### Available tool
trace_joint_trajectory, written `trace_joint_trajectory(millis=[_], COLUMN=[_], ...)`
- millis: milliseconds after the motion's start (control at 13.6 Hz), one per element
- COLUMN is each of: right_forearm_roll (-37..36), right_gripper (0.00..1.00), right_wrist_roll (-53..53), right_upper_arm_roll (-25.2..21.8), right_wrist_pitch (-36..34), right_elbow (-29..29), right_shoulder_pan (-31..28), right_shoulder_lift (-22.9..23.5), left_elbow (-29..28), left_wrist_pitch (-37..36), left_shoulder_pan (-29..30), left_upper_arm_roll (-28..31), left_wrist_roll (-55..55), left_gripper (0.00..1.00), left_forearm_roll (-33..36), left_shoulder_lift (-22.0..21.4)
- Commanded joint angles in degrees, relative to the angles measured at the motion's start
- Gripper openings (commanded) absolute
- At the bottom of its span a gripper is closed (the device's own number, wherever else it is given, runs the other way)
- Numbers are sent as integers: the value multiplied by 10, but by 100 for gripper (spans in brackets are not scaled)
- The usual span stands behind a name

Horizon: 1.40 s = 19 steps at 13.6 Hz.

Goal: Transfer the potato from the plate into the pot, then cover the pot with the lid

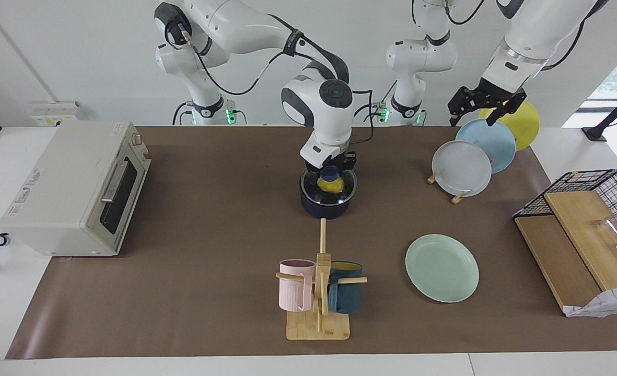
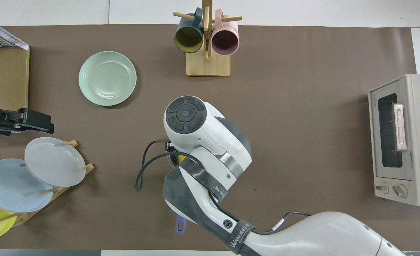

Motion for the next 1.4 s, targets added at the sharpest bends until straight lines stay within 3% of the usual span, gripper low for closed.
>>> trace_joint_trajectory(millis=[0,443,517,590,664,959,1328], right_forearm_roll=[-41,-47,-47,-47,-47,-50,-46], right_gripper=[0,1,32,77,100,100,100], right_wrist_roll=[3,7,7,8,8,3,-45], right_upper_arm_roll=[3,3,3,3,3,3,5], right_wrist_pitch=[1,20,21,21,21,9,-45], right_elbow=[2,-6,-7,-7,-6,5,5], right_shoulder_pan=[14,14,14,14,14,-10,-72], right_shoulder_lift=[7,8,8,8,8,-7,-84], left_elbow=[1,0,0,0,0,1,0], left_wrist_pitch=[8,9,8,8,8,8,9], left_shoulder_pan=[8,6,6,7,7,7,7], left_upper_arm_roll=[-7,-7,-7,-7,-7,-7,-6], left_wrist_roll=[4,-4,-4,-3,-3,-3,-3], left_gripper=[100,100,100,100,100,100,100], left_forearm_roll=[12,12,12,12,12,12,12], left_shoulder_lift=[0,-3,-3,-3,-3,-8,-9])
